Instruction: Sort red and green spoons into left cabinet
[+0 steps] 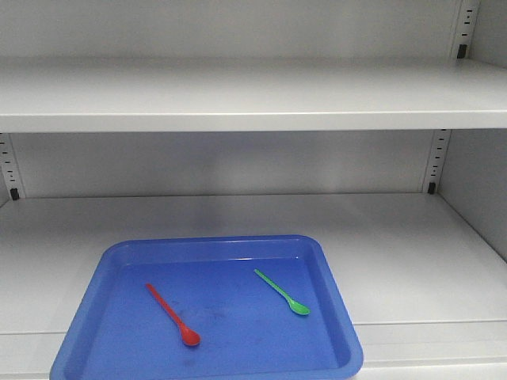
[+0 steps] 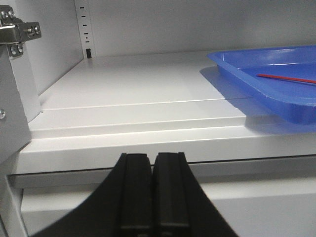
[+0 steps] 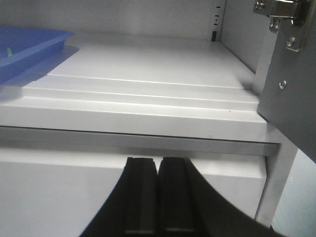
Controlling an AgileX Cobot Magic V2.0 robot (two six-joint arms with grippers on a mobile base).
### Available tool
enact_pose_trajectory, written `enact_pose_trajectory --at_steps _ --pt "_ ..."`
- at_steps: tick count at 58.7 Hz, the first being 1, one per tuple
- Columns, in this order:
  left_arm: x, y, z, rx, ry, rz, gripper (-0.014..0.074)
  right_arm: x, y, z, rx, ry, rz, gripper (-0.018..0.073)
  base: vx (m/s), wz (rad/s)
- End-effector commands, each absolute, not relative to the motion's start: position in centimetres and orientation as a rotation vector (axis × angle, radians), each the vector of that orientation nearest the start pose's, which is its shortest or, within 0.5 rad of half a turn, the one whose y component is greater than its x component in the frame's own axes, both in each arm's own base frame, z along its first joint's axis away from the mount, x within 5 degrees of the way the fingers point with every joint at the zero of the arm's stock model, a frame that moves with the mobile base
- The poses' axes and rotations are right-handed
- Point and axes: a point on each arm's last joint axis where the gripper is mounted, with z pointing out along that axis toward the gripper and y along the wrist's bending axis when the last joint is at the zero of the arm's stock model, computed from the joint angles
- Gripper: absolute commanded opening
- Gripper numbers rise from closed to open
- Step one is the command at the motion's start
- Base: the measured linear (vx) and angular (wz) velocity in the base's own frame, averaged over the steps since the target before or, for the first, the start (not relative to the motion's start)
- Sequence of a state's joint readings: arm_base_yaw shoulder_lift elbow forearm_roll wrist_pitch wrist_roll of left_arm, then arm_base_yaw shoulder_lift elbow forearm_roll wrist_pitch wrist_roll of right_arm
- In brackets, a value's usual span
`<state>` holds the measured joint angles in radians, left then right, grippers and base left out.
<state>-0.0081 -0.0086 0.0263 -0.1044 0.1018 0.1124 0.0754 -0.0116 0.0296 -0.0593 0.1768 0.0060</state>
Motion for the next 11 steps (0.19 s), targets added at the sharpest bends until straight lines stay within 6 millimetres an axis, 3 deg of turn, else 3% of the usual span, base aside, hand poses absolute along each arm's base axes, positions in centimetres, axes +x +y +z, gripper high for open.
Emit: enact_pose_trajectory --at_steps 1,11 --pt "5.58 -0.07 20.47 0.005 1.504 -0.011 -0.0006 5.61 0.34 19.22 -0.099 1.591 0.003 -0.0009 0.0 0.0" --pt "5.58 -0.07 20.47 0.005 1.504 -0.011 -0.0006 5.61 0.34 19.21 -0.099 1.593 0.003 -0.0009 0.0 0.0"
